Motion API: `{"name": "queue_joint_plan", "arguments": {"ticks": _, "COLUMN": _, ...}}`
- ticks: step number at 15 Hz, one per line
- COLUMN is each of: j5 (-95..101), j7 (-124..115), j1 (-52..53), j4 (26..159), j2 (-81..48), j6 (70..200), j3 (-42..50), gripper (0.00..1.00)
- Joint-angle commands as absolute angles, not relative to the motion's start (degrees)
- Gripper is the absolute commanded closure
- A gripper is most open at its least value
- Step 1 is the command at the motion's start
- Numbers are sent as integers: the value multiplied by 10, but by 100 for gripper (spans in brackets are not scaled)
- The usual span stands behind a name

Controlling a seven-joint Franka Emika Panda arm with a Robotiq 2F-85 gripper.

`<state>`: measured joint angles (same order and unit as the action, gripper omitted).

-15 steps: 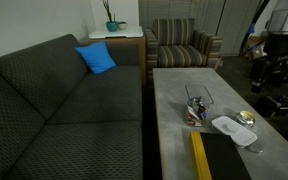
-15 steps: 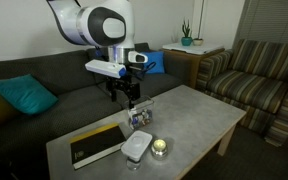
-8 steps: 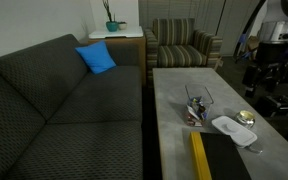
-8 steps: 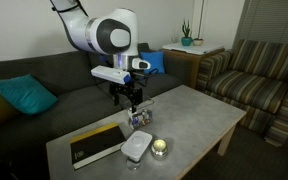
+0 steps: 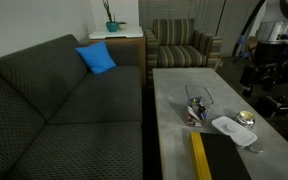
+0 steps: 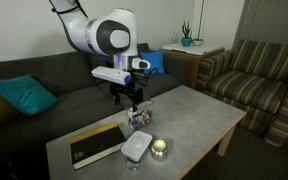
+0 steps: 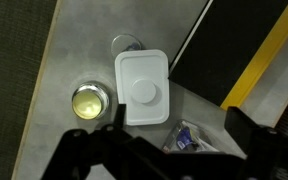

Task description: Place the white lid on the container and push the button

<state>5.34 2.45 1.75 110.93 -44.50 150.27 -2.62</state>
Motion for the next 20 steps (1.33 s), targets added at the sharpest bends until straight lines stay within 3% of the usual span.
{"name": "queue_joint_plan", "arguments": {"ticks": 1, "j5": 59, "j7": 33, "j1": 24, "j4": 1089, "j2": -478, "j6": 1551, "j3": -16, "gripper": 0}}
{"name": "queue_joint_plan", "arguments": {"ticks": 9, "j5": 54, "j7": 40, "j1": 16, "j4": 978, "j2": -602, "j6": 1608, "j3": -14, "gripper": 0}}
{"name": "queue_joint_plan", "arguments": {"ticks": 19, "j5": 52, "j7": 167, "j1": -58, "j4": 764, "j2": -785, "j6": 1501, "j3": -60, "gripper": 0}}
{"name": "queue_joint_plan", "arguments": {"ticks": 20, "j5": 53, "j7": 129, "j1": -29, "j4": 819, "j2": -751, "j6": 1541, "j3": -36, "gripper": 0}}
